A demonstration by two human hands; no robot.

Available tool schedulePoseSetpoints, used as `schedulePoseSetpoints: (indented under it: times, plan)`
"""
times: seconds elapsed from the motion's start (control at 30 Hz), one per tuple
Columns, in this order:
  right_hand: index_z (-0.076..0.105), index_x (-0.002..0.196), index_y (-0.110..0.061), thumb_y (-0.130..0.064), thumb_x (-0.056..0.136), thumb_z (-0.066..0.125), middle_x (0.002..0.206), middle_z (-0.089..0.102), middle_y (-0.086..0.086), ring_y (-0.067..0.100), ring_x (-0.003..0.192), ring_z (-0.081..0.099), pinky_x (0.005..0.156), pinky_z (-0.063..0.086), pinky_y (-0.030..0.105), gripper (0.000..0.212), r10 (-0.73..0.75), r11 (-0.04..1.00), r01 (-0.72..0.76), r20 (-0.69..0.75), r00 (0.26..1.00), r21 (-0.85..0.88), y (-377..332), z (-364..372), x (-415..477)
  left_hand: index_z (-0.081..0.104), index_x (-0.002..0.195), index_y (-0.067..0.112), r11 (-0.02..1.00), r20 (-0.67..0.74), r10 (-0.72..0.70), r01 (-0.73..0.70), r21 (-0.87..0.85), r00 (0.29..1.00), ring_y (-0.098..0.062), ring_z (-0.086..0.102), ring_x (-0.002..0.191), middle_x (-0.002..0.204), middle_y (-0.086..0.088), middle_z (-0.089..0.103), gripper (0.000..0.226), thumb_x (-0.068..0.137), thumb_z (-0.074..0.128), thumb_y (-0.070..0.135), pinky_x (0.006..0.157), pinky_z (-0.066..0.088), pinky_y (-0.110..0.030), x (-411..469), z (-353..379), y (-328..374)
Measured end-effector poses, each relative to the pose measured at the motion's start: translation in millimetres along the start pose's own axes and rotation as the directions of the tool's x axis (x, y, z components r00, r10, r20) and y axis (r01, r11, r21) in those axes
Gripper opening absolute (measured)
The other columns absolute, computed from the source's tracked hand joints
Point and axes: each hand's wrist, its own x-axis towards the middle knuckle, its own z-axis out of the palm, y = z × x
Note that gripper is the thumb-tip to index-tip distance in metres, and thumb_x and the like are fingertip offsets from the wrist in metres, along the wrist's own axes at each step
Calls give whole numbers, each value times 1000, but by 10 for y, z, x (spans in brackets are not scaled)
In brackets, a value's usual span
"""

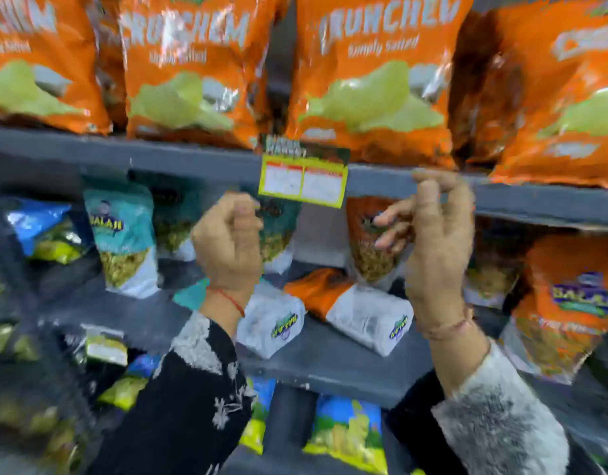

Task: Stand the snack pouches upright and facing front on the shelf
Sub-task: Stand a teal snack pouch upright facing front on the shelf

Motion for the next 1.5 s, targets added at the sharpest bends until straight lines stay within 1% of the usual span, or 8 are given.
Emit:
schedulePoseSetpoints:
  times: [0.1, 0.23, 0.37, 0.57, 0.73, 1.13, 1.27, 1.5]
  plan:
    - [50, 81, -32, -39, 81, 50, 61, 59, 8, 10, 41, 51, 39, 41, 17, 8, 195, 970, -179, 85, 977, -164, 633, 76, -276, 55, 66, 6, 904, -15, -316, 306, 300, 949, -39, 59, 63, 63, -27, 62, 73, 82, 28, 72, 60, 46, -45, -438, -98, -377]
    - [56, 84, -27, -39, 86, 53, 79, 64, 7, 24, 75, 62, 74, 50, 43, 12, 463, 790, -238, 296, 836, -565, 1613, 160, -486, 58, 97, 4, 447, -22, -846, 731, 516, 533, -41, 56, 103, 108, -31, 61, 58, 90, 36, 56, 79, 41, -38, -866, -242, -1119]
    - [59, 87, -6, -35, 91, 45, 92, 63, 17, 26, 88, 56, 82, 41, 40, 33, 705, 588, -215, 363, 609, -780, 2353, 371, -466, 43, 117, -3, 184, -74, -979, 978, 95, 191, -34, 62, 96, 115, -19, 57, 102, 51, 57, 73, 78, 57, -49, -925, -309, -1688]
    - [62, 103, 3, -51, 85, 46, 114, 62, 27, 39, 106, 57, 101, 41, 52, 59, 908, 411, -582, 263, 325, -701, 2707, 651, -360, 59, 107, 12, 39, 156, -986, 997, -71, 49, -22, 65, 86, 104, -7, 67, 44, 73, 73, 35, 41, 54, -22, -811, -348, -1969]
    - [67, 101, -8, -54, 59, 73, 110, 69, 16, 28, 101, 65, 94, 50, 39, 63, 931, 271, -754, 362, 48, -598, 2870, 644, -469, 65, 107, 9, 66, 479, -878, 990, 121, 0, -24, 71, 87, 107, -13, 72, 54, 59, 84, 26, 61, 58, -32, -693, -576, -2170]
    - [47, 103, -12, 2, 65, 75, 98, 60, -13, -15, 80, 59, 65, 49, 7, 49, 663, 744, -596, 221, 716, -301, 3044, 1193, -508, 41, 121, 8, 596, 625, -684, 782, 181, 376, -3, 62, 99, 116, -6, 59, 91, 40, 81, -5, 85, 54, -22, 298, -430, -2929]
    - [43, 95, -24, -13, 63, 80, 98, 58, -14, -13, 82, 55, 69, 42, 2, 50, 558, 767, -449, 129, 820, -458, 3196, 1298, -691, 41, 129, 5, 581, 620, -708, 777, 240, 338, -30, 52, 120, 131, -20, 54, 91, 44, 75, -2, 105, 41, -48, 250, -395, -3220]
    - [42, 104, -8, -24, 65, 79, 102, 57, -5, 13, 92, 55, 75, 47, 25, 56, 539, 729, -421, 73, 839, -540, 3220, 1299, -767, 44, 122, -5, 541, 635, -706, 817, 199, 312, -21, 58, 102, 112, -11, 60, 70, 58, 69, 2, 83, 51, -15, 49, -439, -3358]
